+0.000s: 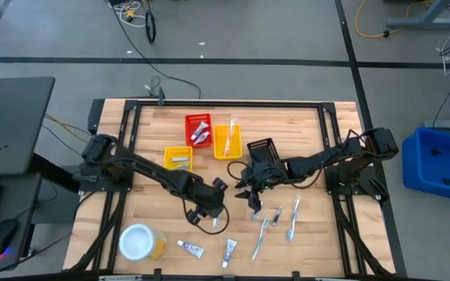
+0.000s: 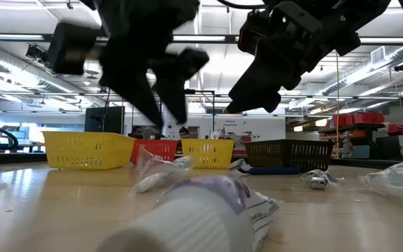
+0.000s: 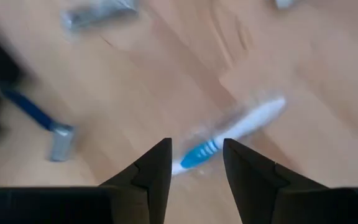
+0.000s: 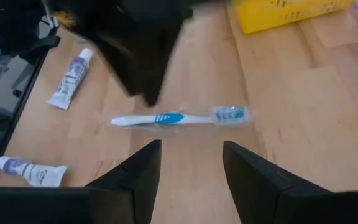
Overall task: Pick & Place Travel size toiletries
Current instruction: Put the blue toothbrush into the right yellow bin
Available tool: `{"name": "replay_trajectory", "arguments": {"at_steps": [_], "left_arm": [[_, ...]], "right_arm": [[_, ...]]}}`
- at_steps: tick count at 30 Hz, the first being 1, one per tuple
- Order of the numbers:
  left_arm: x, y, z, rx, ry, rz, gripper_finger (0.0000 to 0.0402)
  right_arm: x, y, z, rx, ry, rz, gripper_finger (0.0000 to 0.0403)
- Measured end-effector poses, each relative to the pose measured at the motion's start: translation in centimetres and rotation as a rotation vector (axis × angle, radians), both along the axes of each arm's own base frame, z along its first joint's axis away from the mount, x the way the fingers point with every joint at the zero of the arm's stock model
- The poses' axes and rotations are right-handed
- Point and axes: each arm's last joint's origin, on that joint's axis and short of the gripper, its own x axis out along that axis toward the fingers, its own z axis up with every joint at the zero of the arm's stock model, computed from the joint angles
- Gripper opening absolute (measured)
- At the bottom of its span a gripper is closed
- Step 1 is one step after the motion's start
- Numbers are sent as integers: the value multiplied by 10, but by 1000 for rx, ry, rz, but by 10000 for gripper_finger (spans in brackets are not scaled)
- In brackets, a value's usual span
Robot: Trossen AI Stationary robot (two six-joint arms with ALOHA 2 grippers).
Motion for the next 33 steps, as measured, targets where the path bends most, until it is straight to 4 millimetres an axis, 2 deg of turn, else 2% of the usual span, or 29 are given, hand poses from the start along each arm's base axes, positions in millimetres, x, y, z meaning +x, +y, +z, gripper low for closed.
{"name": "replay_trajectory", "arguments": {"at_steps": [4, 9, 17, 20, 28, 33], "left_arm": [[2, -13, -24, 164, 13, -80, 155], [4, -24, -44, 328, 9, -187, 155], [6, -25, -55, 260, 48, -156, 149], [7, -22, -56, 234, 58, -135, 124], [9, -16, -57, 172, 74, -65, 24], [8, -13, -51, 187, 57, 36, 17]], "right_arm": [[-1, 4, 0, 1, -6, 14, 174], [-2, 11, 0, 1, -6, 32, 166], [-2, 13, 0, -30, -10, 6, 156], [-2, 13, 0, -38, -11, -4, 154], [-2, 13, 0, -31, -10, -7, 159], [-2, 13, 0, -30, -7, -8, 163]]}}
